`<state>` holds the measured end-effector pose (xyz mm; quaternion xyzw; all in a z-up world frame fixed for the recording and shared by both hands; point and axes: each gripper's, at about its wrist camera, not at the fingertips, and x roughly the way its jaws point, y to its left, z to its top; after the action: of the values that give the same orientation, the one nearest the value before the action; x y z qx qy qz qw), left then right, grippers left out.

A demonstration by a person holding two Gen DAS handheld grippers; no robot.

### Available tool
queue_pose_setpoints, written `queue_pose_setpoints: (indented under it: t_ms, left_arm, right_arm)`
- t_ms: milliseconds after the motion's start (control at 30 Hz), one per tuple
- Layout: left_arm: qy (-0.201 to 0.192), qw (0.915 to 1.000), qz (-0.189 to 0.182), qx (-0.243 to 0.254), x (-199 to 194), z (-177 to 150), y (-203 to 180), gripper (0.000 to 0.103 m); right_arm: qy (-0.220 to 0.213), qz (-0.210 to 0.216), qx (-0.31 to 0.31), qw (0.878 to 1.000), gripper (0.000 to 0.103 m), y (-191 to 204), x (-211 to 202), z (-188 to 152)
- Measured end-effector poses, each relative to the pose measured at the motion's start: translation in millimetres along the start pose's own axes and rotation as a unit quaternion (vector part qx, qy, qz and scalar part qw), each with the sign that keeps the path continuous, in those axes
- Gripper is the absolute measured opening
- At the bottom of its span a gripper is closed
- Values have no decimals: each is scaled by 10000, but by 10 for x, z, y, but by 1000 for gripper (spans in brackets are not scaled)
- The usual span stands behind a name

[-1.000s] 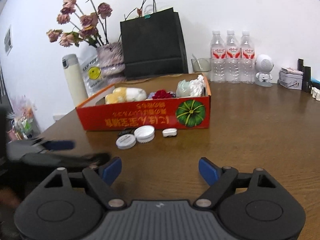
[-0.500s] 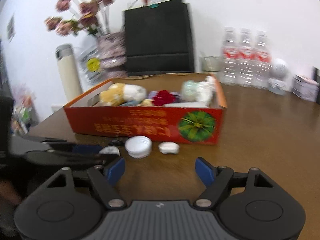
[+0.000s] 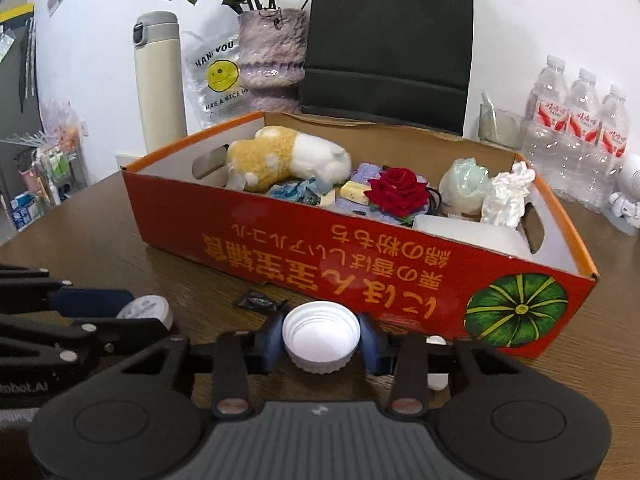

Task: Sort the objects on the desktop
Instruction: 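Carry the tin and cap into the cardboard box and open both grippers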

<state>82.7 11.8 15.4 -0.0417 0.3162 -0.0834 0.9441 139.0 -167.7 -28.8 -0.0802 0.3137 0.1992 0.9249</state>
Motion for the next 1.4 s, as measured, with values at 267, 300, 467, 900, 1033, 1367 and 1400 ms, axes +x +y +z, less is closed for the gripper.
queue_pose_setpoints:
  t_ms: [267, 300, 467, 900, 1033, 1367, 1400]
  left_arm:
    - [-171, 9997, 144, -71, -395, -122, -121, 40]
    - [-210, 9996, 159, -91, -453, -132, -151, 40]
    - [-596, 9979, 235, -18, -837, -142, -328, 40]
    - [-834, 9958, 387, 27, -1477, -458, -605, 40]
    - [-865, 9954, 423, 28, -1510, -463, -604, 40]
    - [-1071, 9924, 597, 89, -1140, 57, -398, 40]
    - [-1076, 9920, 651, 113, -1039, 184, -348, 40]
  right_arm:
    - [-415, -32, 88, 9991, 39, 105, -638, -131]
    - [-458, -63, 91, 9989, 39, 92, -721, -145]
    - [-752, -169, 242, 9967, 39, 50, -1190, -184]
    - [-1312, 87, 373, 9906, 39, 406, -1905, -631]
    - [-1268, 155, 383, 9911, 39, 456, -1920, -701]
    - [-1434, 178, 421, 9886, 39, 251, -1735, -281]
    - [-1445, 184, 429, 9884, 39, 210, -1681, -184]
